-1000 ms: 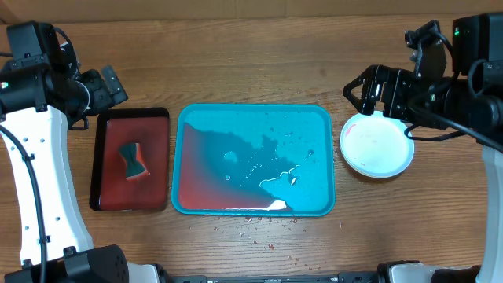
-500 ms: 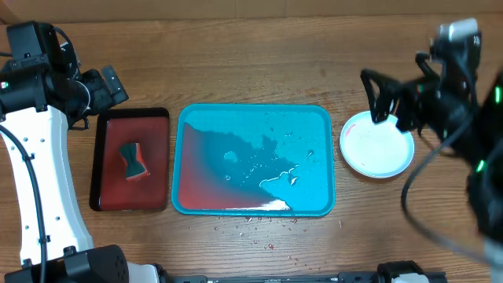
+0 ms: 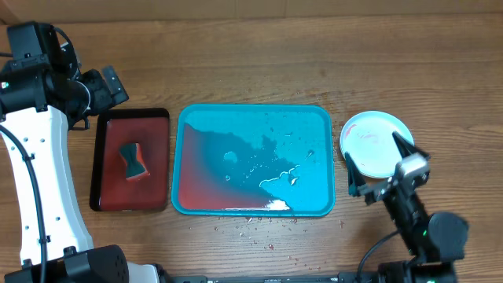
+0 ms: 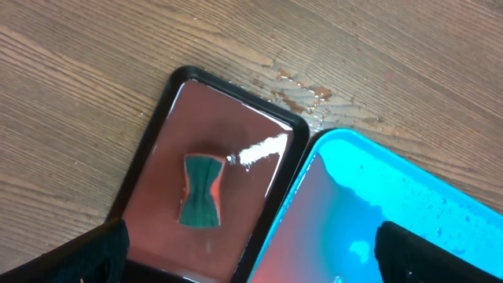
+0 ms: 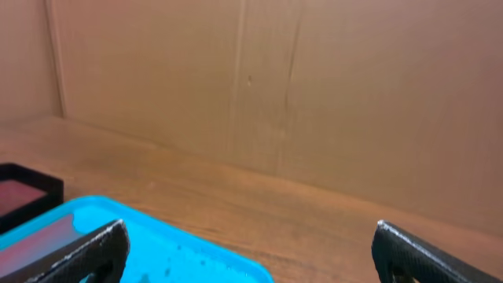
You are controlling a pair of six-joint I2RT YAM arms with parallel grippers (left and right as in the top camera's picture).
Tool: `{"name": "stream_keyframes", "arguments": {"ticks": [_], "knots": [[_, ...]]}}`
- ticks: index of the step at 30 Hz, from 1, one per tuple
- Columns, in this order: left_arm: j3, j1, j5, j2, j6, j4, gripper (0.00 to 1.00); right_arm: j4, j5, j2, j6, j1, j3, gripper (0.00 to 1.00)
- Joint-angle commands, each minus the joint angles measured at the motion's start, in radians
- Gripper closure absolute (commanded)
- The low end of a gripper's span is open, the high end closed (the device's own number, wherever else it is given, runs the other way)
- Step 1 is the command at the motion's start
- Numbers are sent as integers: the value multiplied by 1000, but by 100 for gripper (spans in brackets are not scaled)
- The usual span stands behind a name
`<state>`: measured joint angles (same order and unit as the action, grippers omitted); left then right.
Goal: Clean dirty plates on tray and stack at the side
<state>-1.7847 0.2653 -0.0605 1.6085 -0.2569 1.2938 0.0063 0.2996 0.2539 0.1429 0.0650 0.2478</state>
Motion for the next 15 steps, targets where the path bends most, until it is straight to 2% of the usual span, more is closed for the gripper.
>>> {"name": "stream_keyframes", "arguments": {"ticks": [1,5,7,15], "knots": [[-6,-2,-4,2,-13,1,0,42,-10,-127,16,-9,-146,0],[-6,-2,-4,2,-13,1,0,45,-11,-221,15,-8,-243,0],[-6,-2,-4,2,-13,1,0,-31,-3,-253,14,-8,-240,0],[-6,-2,-4,2,-13,1,0,-63,0,-251,15,-8,-240,0]]}}
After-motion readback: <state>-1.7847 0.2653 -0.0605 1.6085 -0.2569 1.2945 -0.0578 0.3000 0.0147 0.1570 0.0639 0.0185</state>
